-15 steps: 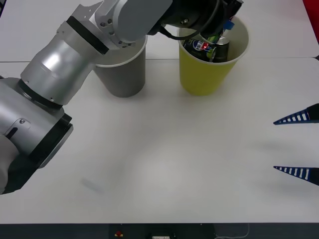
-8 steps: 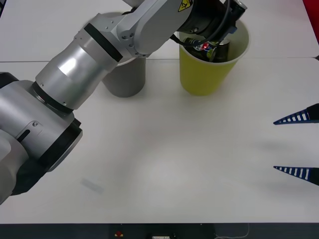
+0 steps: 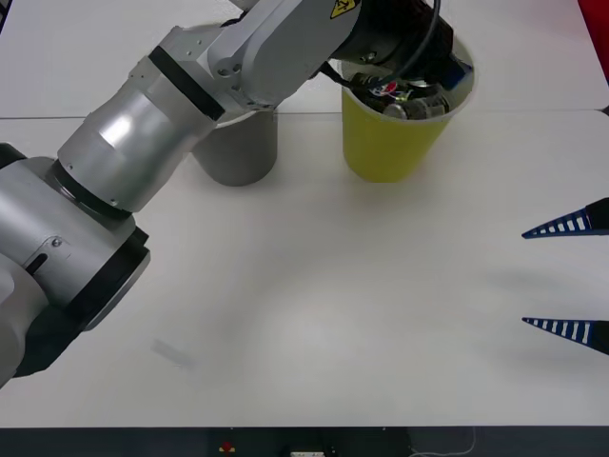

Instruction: Put the can into the green bin and the plastic bottle into the gray bin

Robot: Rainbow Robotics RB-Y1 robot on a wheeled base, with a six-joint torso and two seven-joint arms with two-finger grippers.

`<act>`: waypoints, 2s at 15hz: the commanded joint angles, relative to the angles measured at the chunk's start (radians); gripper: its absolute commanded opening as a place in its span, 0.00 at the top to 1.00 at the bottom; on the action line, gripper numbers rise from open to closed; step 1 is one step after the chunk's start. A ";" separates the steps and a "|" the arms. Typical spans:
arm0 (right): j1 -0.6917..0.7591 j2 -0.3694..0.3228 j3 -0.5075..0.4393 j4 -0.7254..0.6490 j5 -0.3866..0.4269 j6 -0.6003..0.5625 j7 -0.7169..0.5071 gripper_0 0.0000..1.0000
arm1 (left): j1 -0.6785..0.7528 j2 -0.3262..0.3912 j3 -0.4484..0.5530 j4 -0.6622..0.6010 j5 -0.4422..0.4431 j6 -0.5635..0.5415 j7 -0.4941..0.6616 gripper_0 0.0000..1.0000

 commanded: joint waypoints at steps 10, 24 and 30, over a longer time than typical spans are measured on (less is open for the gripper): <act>0.000 0.000 0.000 0.000 0.000 0.000 0.000 0.00 | 0.537 0.431 0.165 -0.612 0.493 -0.022 -0.396 0.00; 0.000 0.000 0.000 0.000 0.000 0.000 0.000 0.00 | 1.015 0.692 0.533 -0.644 0.884 -0.276 -1.111 0.00; 0.000 0.000 0.000 0.000 0.000 0.000 0.000 0.00 | 1.128 0.785 0.599 -0.641 0.912 -0.276 -1.192 0.00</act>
